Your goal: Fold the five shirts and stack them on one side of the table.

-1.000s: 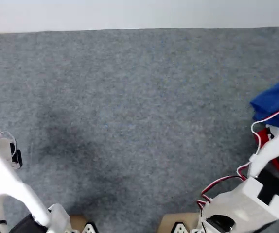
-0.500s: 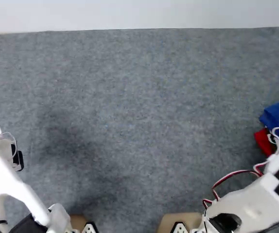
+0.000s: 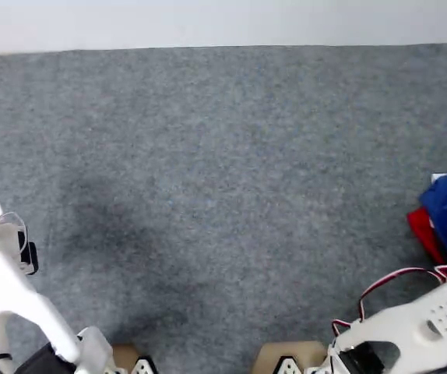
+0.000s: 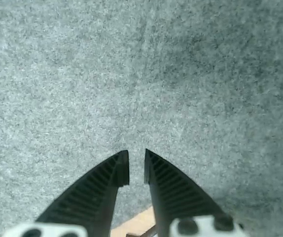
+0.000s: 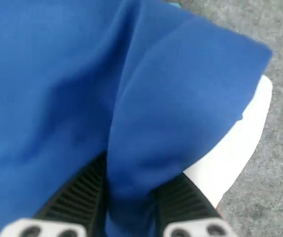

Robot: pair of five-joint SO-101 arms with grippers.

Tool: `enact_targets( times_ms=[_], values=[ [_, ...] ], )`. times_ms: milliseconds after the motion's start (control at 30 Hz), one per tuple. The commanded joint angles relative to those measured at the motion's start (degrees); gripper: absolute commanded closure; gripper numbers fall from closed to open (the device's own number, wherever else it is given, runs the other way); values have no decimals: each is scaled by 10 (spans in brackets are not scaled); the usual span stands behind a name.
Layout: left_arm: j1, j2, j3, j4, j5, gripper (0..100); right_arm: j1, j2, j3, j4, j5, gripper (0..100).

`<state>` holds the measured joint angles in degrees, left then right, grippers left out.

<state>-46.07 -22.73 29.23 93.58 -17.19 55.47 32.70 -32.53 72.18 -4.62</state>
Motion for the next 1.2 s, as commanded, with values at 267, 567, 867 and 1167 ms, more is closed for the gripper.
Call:
enact_targets(
  times_ms=[267, 567, 867, 1167],
  values=[
    [4, -19, -7, 7, 4, 931, -6, -95, -26, 26, 8, 542],
    [4, -19, -7, 7, 4, 931, -79, -195, -24, 73, -25, 542],
    [4, -19, -7, 8, 2, 931, -89, -71, -26, 68, -62, 853],
    [4, -19, -7, 14, 1, 931, -59, -63, -26, 69, -58, 987]
  ],
)
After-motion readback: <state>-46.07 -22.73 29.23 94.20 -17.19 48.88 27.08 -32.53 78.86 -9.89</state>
